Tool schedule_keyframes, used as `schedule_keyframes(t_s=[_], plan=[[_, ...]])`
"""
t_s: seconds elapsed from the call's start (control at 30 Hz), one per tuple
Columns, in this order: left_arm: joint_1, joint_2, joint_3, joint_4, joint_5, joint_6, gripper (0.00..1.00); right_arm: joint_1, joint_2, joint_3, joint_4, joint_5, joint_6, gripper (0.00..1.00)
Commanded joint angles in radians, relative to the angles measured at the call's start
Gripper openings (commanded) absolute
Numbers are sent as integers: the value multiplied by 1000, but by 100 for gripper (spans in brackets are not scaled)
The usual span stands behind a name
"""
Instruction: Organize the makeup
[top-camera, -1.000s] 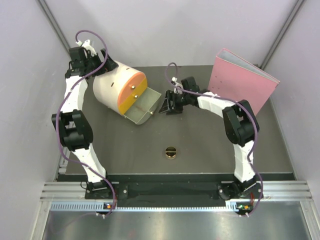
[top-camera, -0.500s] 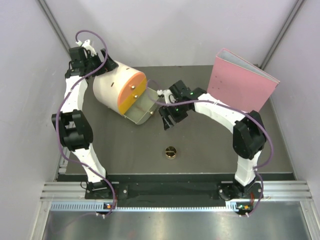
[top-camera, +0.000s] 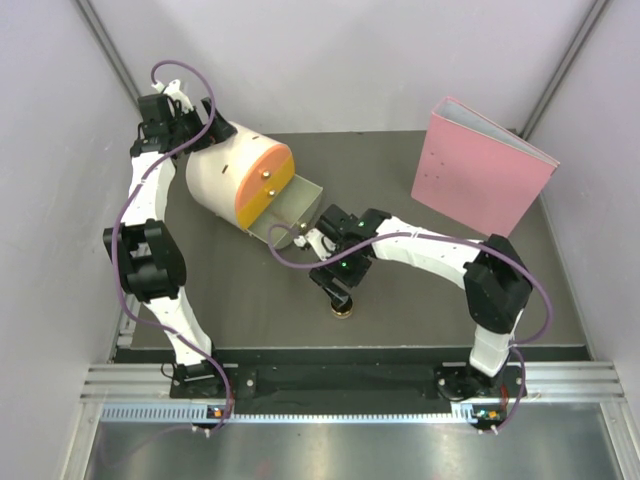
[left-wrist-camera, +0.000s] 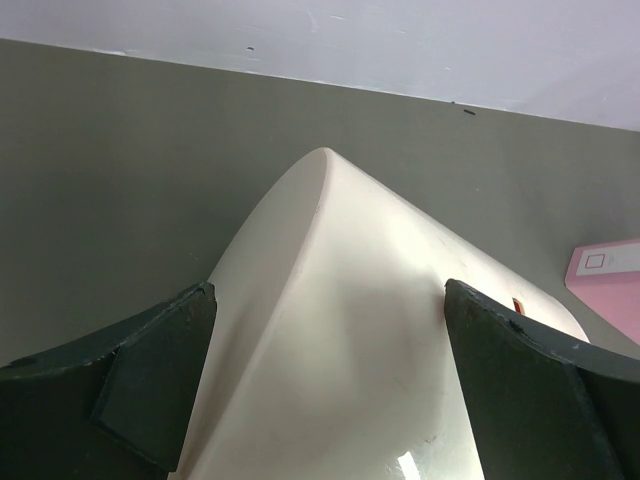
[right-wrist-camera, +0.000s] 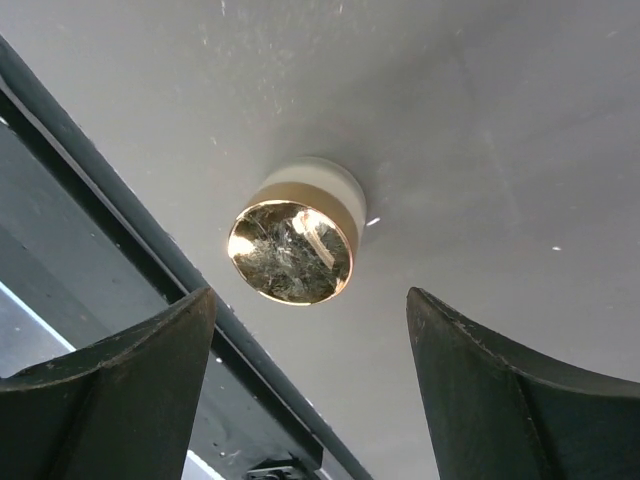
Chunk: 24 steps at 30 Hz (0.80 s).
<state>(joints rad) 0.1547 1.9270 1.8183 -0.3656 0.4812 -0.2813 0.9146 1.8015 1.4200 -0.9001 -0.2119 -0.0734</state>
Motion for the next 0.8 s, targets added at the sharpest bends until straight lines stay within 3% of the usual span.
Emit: schedule_keyframes(t_s=[0.0, 0.53, 0.6, 0.63, 0.67, 0.73, 0.77], plan=[[-14, 32, -53, -153, -18, 64, 99, 29, -50, -42, 44, 11, -22, 77], [-15, 46, -28, -174, -23, 77, 99, 67, 81, 10, 64, -29, -55, 77], [-15, 47, -28, -176, -23, 77, 99, 67, 87, 10, 72, -30, -55, 73], [-17, 46, -27, -174, -23, 77, 99, 67, 88, 16, 69, -29, -54, 70], [-17, 46, -28, -174, -23, 77, 99, 67, 99, 19, 66, -24, -52, 58], [-17, 44, -25, -176, -23, 79, 99, 67, 108, 31, 55, -21, -52, 42], [-17, 43, -25, -174, -24, 77, 99, 67, 117, 34, 52, -14, -52, 27]])
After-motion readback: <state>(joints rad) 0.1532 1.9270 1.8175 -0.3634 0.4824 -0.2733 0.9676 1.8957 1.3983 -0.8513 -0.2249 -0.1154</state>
